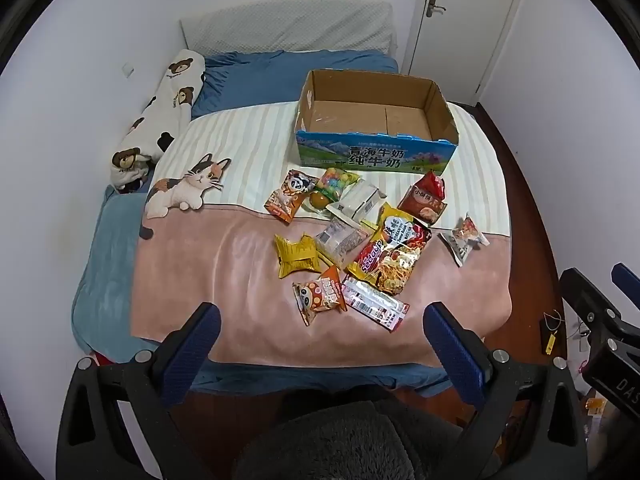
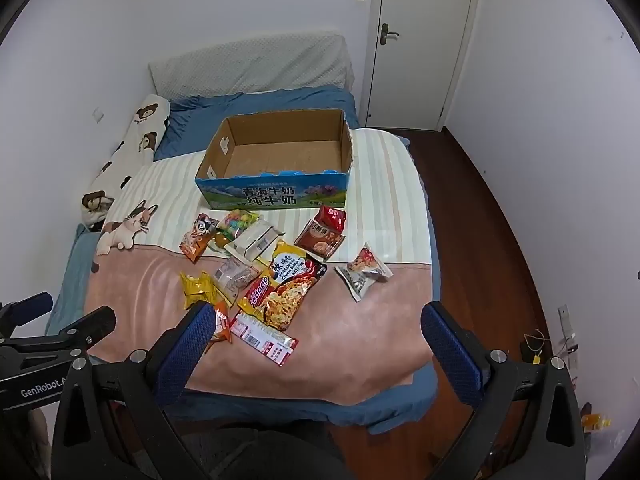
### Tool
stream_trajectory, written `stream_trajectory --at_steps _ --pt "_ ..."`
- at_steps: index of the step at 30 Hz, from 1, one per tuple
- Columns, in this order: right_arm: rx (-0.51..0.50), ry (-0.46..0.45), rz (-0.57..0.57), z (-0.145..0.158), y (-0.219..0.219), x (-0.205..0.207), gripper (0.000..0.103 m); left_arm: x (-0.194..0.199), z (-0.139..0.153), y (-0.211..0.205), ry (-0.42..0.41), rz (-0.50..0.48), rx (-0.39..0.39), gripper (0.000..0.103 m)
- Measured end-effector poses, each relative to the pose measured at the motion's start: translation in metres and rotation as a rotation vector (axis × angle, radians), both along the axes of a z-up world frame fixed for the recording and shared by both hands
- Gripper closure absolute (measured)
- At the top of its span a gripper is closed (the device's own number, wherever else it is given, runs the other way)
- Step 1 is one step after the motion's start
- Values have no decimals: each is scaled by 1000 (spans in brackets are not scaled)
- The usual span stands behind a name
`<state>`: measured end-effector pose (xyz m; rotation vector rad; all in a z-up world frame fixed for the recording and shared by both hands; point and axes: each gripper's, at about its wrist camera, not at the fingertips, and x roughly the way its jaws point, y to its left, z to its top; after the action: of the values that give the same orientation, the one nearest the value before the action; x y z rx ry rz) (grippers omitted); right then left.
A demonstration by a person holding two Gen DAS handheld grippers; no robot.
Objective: Organize snacks
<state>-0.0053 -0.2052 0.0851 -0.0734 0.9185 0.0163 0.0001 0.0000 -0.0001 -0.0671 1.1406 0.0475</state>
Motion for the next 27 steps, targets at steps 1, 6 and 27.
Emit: stream_trajectory --at_steps 1,6,27 --pt "0 1 1 0 0 0 0 0 0 0 0 0 1 0" --pt "-9 6 -1 1 2 0 0 0 0 4 -1 4 1 0" --pt "-8 22 5 -3 3 -3 0 -12 -1 5 2 0 9 0"
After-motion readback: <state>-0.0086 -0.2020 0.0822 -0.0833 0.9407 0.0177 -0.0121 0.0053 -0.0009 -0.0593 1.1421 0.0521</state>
